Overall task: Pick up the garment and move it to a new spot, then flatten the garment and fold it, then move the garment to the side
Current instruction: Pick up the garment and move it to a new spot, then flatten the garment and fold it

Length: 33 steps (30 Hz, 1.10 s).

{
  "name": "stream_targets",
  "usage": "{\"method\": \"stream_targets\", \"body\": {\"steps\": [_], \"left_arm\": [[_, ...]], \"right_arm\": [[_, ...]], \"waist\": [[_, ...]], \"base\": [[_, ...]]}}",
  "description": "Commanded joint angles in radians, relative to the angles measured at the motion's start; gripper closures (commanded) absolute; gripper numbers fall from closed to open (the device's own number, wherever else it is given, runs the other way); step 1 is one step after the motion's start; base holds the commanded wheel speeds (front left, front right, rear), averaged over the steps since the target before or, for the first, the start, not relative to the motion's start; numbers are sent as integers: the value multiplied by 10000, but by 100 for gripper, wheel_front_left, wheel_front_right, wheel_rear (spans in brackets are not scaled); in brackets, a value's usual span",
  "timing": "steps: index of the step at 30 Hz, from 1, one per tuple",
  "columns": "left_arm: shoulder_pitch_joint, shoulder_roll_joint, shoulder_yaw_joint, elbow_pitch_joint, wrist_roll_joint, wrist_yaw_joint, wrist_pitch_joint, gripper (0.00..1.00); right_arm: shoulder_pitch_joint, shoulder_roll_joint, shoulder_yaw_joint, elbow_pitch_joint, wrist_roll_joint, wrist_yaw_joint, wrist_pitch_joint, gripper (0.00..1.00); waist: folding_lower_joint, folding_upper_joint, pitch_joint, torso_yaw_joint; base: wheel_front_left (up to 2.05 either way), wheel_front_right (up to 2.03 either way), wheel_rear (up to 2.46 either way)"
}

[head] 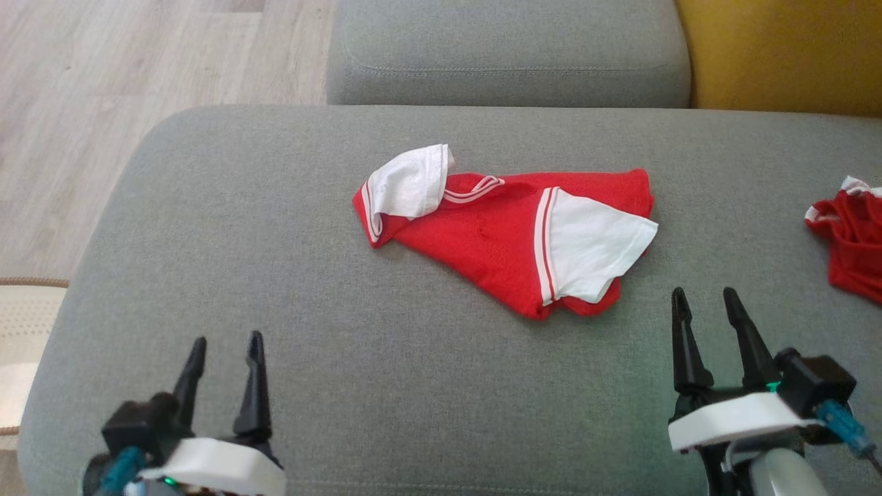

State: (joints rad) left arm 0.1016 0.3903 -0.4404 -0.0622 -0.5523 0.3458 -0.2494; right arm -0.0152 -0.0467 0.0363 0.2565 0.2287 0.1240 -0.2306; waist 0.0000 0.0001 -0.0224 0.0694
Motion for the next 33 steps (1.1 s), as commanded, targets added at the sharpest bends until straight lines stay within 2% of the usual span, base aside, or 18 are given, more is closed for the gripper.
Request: {"method": "stream_targets", "body": {"steps": [1,6,18,33], "left_arm": [[-391,-83,456,-337,131,86,-123,0],[-101,-545,822,-198,536,-158,-123,0],[96,-1401,1685,424,1276,-1049,-123,0],[112,-1965,2195,731,1799,-1670,-124,0]], "right_arm": [[-174,-35,286,-287,37,67,-185,0],[-18,-35,335,-229,8,67,-265,0],[-141,-35,488,-88,13,67,-309,0],[-284,-35,319,-82,-90,67,-311,0]], "waist": [[0,-1,23,-29],[0,-1,80,-115],[0,-1,56,-252],[0,-1,177,-200]], "base": [[0,0,0],[0,0,0],[0,0,0],[0,0,0]]}}
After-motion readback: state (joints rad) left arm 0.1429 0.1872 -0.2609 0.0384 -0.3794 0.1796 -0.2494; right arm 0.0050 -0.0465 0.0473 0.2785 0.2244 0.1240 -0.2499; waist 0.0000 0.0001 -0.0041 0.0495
